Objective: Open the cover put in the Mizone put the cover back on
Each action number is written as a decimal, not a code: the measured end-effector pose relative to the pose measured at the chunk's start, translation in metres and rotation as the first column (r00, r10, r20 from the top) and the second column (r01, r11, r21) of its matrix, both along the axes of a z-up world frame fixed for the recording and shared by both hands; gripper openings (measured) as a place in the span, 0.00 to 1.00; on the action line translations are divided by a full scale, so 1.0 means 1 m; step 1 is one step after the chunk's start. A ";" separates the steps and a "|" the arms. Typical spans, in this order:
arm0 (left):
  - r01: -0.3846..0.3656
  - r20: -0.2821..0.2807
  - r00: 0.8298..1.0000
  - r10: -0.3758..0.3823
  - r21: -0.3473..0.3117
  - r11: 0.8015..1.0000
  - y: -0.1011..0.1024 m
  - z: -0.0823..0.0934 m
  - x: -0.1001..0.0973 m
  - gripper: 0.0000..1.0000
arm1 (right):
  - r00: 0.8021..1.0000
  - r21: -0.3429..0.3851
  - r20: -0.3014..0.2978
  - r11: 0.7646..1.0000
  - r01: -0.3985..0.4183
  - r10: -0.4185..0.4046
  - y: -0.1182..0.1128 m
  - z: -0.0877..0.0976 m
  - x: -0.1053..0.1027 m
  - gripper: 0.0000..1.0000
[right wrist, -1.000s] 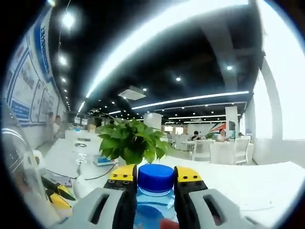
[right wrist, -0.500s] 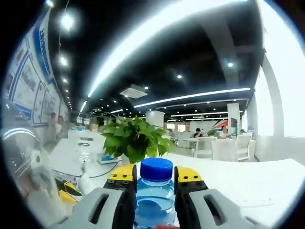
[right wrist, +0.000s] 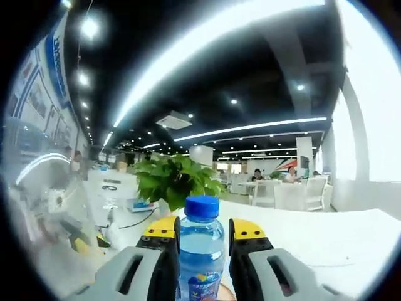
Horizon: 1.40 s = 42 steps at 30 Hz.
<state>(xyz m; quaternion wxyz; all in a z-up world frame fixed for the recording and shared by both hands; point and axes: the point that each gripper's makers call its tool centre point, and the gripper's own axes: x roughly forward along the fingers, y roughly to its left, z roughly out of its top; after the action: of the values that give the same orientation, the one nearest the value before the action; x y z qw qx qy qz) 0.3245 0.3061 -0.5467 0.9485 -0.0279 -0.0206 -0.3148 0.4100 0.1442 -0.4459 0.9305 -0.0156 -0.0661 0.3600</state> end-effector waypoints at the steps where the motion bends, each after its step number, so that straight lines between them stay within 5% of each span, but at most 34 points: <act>1: 0.002 0.001 1.000 -0.002 -0.001 1.000 0.000 0.000 0.000 0.09 | 1.000 0.002 0.000 1.000 0.002 -0.002 -0.003 0.000 -0.002 0.25; 14: 0.023 0.033 0.999 -0.022 -0.018 1.000 -0.002 0.007 -0.004 0.11 | 0.999 0.030 0.005 0.999 0.032 -0.032 -0.040 -0.009 -0.028 0.25; 42: 0.077 0.073 0.995 -0.075 -0.023 0.997 -0.009 0.014 -0.014 0.16 | 0.997 0.089 0.010 0.993 0.077 -0.078 -0.117 -0.072 -0.083 0.26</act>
<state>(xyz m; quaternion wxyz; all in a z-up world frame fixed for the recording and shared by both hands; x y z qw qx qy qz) 0.3108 0.2973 -0.5324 0.9341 -0.0297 -0.0576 -0.3511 0.3272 0.0275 -0.5176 0.9431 0.0207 -0.0876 0.3202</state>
